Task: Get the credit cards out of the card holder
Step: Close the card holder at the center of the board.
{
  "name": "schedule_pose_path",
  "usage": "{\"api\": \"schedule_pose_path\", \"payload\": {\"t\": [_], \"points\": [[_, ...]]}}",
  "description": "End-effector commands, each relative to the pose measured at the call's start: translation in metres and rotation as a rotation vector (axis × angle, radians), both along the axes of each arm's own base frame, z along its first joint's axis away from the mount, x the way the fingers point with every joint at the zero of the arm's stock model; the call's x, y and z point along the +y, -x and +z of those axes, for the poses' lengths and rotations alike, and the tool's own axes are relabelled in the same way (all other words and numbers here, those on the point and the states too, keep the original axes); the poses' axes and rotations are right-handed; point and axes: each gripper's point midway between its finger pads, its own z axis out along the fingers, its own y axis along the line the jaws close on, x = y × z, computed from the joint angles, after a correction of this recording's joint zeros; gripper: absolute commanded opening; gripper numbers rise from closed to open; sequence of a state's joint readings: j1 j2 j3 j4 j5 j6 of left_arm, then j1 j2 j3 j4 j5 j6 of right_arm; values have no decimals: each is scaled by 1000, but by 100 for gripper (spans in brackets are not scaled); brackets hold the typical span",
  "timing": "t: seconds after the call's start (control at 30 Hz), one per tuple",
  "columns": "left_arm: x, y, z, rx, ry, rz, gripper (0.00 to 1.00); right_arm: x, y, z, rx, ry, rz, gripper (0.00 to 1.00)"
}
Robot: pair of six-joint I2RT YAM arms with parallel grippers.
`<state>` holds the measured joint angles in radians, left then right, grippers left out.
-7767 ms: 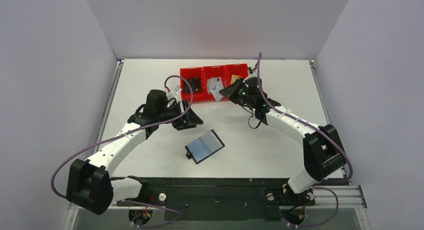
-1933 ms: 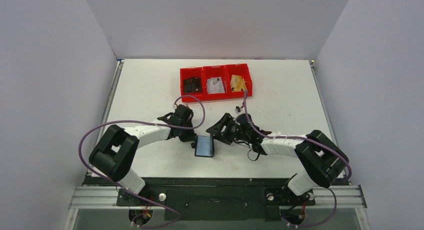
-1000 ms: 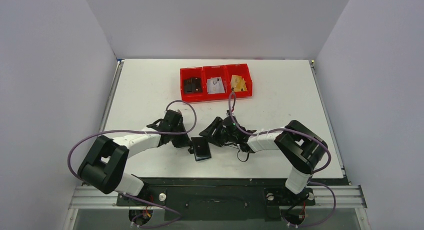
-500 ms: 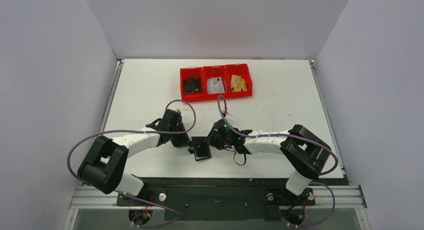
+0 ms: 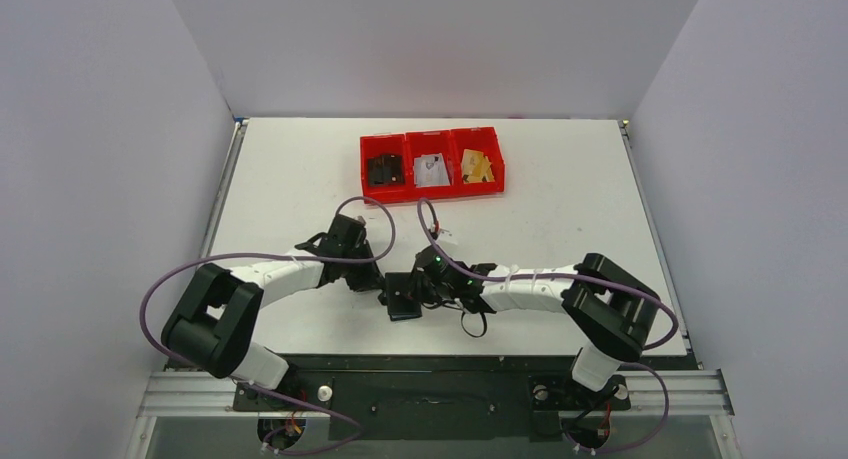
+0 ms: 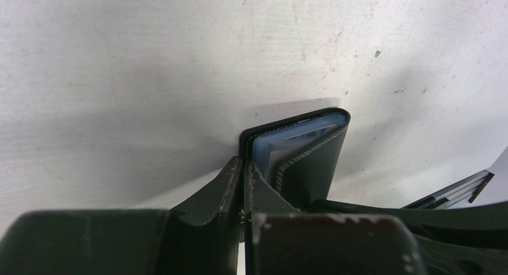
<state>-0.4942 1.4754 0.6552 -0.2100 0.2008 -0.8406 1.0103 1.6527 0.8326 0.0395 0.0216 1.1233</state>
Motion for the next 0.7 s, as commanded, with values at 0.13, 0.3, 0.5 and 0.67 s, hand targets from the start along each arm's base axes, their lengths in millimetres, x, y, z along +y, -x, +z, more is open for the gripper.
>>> {"api": "schedule_pose_path", "payload": {"t": [0.13,0.3,0.5,0.67], "points": [[-17,-30,28,-91,54,-26,0,-5,-11,-37,44,55,-64,4],[-4,-27,31,-98,22,-1,0,-16,-12,-57,81,88,-101,3],[21,-23,30,-115,-40,64,0,-19,-9,-63,97,94,-106,3],[22,-25,40,-171,-15,73,1,-22,-10,-65,103,99,-112,3]]}}
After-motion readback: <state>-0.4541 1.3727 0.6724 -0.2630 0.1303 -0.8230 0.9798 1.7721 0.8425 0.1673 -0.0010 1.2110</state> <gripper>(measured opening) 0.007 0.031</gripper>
